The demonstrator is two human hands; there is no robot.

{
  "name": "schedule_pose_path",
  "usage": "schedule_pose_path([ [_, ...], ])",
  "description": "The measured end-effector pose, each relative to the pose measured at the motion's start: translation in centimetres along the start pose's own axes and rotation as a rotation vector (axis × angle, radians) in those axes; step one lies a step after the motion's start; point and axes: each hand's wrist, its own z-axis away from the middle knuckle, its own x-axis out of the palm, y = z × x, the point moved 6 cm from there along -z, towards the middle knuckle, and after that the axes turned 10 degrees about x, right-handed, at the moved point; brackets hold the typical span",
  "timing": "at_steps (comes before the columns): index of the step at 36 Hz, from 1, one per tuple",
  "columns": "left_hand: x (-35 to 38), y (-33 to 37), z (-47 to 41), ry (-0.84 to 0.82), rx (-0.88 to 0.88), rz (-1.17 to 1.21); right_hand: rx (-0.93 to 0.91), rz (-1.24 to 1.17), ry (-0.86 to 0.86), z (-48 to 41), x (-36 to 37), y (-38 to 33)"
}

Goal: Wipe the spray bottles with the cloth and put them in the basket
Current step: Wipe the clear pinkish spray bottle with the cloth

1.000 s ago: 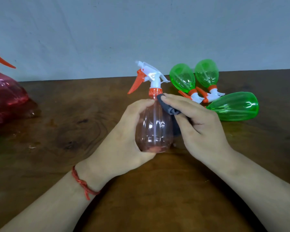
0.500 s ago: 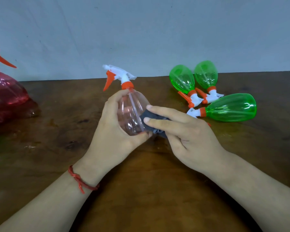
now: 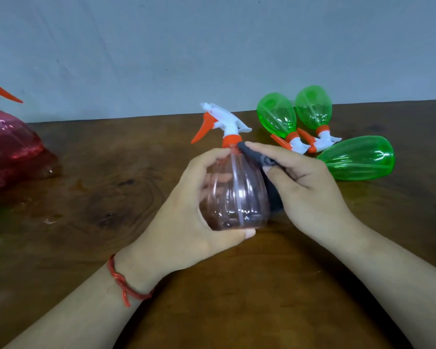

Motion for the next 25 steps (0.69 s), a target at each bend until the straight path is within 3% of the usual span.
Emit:
schedule_pose_path([
  [4, 0.3, 0.2, -0.1, -0.022, 0.005, 0.048, 0.038, -0.117, 0.010, 0.0, -0.4, -0.3],
  [13, 0.5, -0.2, -0.2, -0.067, -0.016, -0.141, -0.153, 0.097, 0.018, 0.5, 0.1, -0.4],
  [25, -2.5, -2.5, -0.4, 0.229, -0.117, -0.150, -0.407, 0.350, -0.118, 2.1, 1.4, -1.7],
])
